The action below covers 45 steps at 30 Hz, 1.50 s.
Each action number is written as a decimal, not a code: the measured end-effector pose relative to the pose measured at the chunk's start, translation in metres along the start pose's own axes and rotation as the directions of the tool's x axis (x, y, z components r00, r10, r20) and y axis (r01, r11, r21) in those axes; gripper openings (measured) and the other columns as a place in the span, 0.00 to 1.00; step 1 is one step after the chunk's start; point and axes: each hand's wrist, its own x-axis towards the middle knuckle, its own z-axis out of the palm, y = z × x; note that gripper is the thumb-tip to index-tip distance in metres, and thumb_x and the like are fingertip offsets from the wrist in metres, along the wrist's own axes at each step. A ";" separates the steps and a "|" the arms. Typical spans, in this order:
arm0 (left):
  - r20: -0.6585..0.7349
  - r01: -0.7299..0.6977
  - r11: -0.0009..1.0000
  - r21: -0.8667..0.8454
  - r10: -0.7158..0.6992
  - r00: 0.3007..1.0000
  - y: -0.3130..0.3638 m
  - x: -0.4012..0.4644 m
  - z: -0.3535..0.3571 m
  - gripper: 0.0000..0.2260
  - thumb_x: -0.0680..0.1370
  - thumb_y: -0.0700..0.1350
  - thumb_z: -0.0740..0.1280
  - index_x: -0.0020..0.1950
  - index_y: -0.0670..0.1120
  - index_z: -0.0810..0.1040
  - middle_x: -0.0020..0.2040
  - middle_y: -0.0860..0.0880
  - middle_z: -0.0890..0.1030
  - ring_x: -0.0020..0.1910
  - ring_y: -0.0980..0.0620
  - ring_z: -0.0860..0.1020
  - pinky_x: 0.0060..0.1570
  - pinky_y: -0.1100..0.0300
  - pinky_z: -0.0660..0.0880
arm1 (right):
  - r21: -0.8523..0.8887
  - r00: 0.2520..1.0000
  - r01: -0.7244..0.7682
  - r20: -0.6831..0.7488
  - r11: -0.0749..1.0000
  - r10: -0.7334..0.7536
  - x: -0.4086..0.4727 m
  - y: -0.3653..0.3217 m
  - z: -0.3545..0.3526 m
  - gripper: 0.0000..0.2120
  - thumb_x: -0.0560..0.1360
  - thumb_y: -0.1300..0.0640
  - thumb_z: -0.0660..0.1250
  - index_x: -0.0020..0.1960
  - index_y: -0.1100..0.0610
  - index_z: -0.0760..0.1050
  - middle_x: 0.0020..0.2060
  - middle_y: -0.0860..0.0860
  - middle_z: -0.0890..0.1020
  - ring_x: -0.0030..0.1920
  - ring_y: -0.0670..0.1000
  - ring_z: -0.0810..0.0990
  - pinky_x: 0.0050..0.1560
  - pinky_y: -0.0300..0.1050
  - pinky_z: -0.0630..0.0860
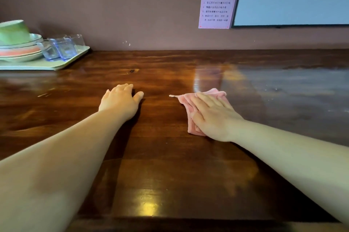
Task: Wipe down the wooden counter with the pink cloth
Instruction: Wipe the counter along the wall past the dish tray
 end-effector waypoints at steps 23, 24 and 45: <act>0.072 0.108 0.992 0.070 -0.113 0.991 -0.052 0.004 0.004 0.30 0.80 0.65 0.46 0.79 0.53 0.54 0.79 0.54 0.53 0.78 0.52 0.50 0.74 0.46 0.47 | -0.052 0.998 0.005 0.070 0.999 -0.001 0.065 -0.050 0.008 0.27 0.85 0.46 0.41 0.83 0.48 0.46 0.82 0.48 0.49 0.82 0.51 0.46 0.80 0.56 0.42; 0.072 0.111 0.991 0.068 -0.116 0.991 -0.052 0.005 0.003 0.30 0.80 0.65 0.46 0.79 0.53 0.53 0.79 0.54 0.53 0.78 0.52 0.50 0.74 0.46 0.46 | -0.050 0.997 0.016 0.076 0.999 -0.012 0.070 -0.052 0.005 0.26 0.85 0.46 0.41 0.83 0.47 0.46 0.82 0.47 0.49 0.82 0.51 0.45 0.80 0.57 0.42; 0.050 0.114 0.991 0.067 -0.117 0.992 -0.051 0.002 0.007 0.30 0.80 0.65 0.45 0.79 0.53 0.53 0.79 0.52 0.53 0.78 0.51 0.50 0.74 0.46 0.46 | -0.034 0.984 0.145 0.105 0.989 -0.141 0.060 -0.102 0.021 0.29 0.84 0.42 0.42 0.83 0.48 0.46 0.82 0.49 0.47 0.81 0.52 0.44 0.79 0.54 0.41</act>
